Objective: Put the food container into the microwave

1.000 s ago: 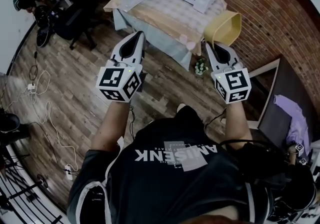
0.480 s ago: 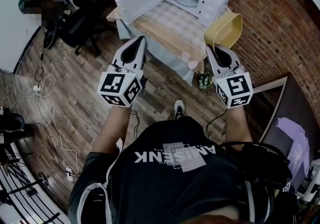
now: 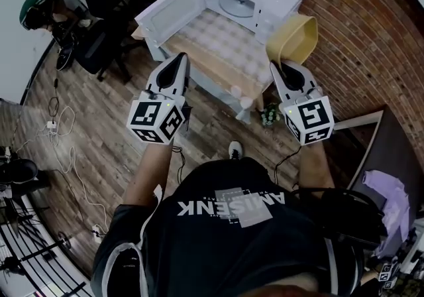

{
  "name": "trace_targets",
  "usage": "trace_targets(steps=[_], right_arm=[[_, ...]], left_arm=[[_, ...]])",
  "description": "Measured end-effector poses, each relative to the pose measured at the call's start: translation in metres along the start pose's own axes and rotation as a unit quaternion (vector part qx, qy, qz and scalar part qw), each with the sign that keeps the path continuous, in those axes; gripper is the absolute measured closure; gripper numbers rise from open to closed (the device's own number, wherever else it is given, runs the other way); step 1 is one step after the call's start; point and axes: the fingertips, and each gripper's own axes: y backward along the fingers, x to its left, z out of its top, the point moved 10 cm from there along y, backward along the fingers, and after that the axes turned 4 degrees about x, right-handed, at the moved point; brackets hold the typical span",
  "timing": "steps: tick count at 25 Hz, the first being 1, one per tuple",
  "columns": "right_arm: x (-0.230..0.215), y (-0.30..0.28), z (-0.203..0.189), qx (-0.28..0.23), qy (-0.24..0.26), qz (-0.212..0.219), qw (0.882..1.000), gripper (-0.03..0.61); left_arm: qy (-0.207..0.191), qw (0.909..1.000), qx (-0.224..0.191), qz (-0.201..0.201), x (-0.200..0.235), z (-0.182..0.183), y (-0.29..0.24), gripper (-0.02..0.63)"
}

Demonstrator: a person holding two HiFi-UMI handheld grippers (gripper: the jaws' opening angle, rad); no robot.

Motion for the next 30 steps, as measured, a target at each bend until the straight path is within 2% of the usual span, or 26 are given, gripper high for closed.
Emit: trace_targets(steps=[7, 11, 16, 21, 25, 30], right_arm=[[-0.056, -0.024, -0.018, -0.003, -0.009, 0.003, 1.0, 0.535], [-0.073, -0.037, -0.021, 0.011, 0.008, -0.001, 1.0, 0.535], [-0.09, -0.065, -0.016, 0.016, 0.009, -0.016, 1.0, 0.535], [-0.093, -0.089, -0.01, 0.037, 0.004, -0.043, 0.998, 0.535], [-0.095, -0.117, -0.001, 0.058, 0.004, -0.08, 0.995, 0.535], [-0.095, -0.156, 0.014, 0.071, -0.014, -0.136, 0.988, 0.535]], left_arm=[[0.001, 0.9999, 0.016, -0.002, -0.003, 0.001, -0.065, 0.601], [-0.006, 0.9997, 0.022, 0.001, 0.001, 0.003, -0.093, 0.601], [0.004, 0.9998, 0.02, -0.005, 0.03, 0.004, -0.127, 0.601], [-0.011, 0.9989, 0.018, -0.042, 0.058, 0.008, -0.161, 0.601], [-0.006, 0.9954, 0.008, -0.095, 0.089, 0.015, -0.196, 0.601], [-0.029, 0.9896, -0.001, -0.141, 0.143, 0.034, -0.236, 0.601]])
